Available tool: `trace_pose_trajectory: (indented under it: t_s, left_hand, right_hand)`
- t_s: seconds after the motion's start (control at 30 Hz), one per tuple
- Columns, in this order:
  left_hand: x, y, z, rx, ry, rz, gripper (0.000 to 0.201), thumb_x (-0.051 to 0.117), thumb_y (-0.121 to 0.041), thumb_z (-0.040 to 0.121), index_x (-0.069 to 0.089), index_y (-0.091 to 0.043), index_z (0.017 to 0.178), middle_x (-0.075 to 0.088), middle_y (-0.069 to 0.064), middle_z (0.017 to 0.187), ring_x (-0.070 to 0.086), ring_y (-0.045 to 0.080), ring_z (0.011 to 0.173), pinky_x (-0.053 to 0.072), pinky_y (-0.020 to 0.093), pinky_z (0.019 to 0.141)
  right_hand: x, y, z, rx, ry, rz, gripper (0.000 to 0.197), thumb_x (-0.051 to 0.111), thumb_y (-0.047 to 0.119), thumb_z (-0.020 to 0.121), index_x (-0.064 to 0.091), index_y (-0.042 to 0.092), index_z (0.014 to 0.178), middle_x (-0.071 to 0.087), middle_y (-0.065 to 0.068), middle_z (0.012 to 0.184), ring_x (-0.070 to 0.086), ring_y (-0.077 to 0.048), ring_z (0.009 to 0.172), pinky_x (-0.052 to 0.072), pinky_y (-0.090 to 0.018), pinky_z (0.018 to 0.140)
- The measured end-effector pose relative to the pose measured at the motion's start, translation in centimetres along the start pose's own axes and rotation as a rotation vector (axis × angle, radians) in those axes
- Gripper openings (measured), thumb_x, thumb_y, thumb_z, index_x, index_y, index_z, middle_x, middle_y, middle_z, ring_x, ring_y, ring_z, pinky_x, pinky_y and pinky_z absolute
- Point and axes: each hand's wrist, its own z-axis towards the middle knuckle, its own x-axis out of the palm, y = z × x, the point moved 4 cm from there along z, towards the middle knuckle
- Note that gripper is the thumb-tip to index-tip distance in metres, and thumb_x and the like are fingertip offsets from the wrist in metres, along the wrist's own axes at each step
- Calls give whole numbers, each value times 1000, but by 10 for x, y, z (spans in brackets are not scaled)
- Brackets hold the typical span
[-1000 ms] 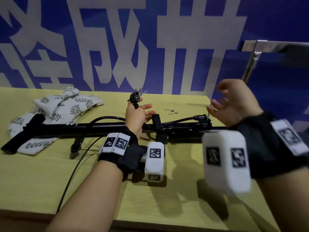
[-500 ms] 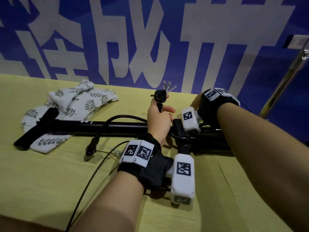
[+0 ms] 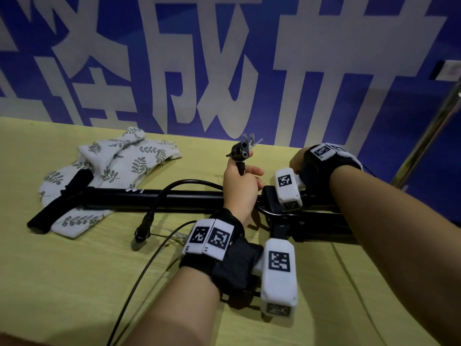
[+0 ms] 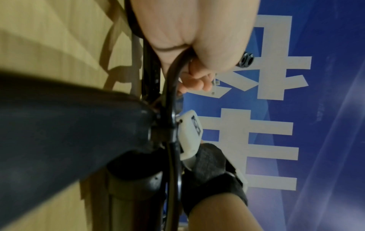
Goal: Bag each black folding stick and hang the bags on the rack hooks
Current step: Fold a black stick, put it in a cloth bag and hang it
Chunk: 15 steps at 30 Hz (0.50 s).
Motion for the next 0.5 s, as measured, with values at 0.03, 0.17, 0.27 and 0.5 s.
trace_pose_trajectory:
  t_s: [0.03, 0.17, 0.27, 0.5]
  left_hand:
    - [-1, 0, 1, -14, 0, -28, 48, 29, 15, 85, 52, -19, 109, 52, -1, 73, 44, 11, 50, 42, 23, 56]
    - [0, -5, 0, -93, 46, -288, 23, 36, 0, 91, 52, -11, 104, 53, 0, 83, 46, 10, 45, 43, 23, 50]
    - [-3, -7, -2, -172, 74, -454, 24, 33, -21, 95, 51, -8, 105, 56, 1, 83, 50, 13, 49, 44, 24, 51]
    - [-3, -22, -2, -131, 104, -398, 37, 49, -46, 91, 62, -12, 98, 48, -7, 63, 27, 2, 32, 16, 15, 31]
  right_hand:
    - [-2, -4, 10, -35, -10, 11, 35, 64, 48, 68, 63, 25, 95, 62, 0, 110, 61, -21, 99, 49, -38, 90]
    - [-26, 16, -27, 16, 19, 634, 20, 48, 14, 97, 51, 6, 114, 66, -4, 74, 58, -11, 55, 45, -20, 43]
    - [-40, 15, -56, 26, -21, 718, 13, 41, 16, 100, 47, 11, 110, 59, 1, 73, 52, -10, 60, 36, -25, 51]
    - [-36, -7, -99, -23, -29, 957, 14, 52, 22, 95, 51, 14, 83, 53, 1, 69, 50, -11, 61, 41, -24, 61]
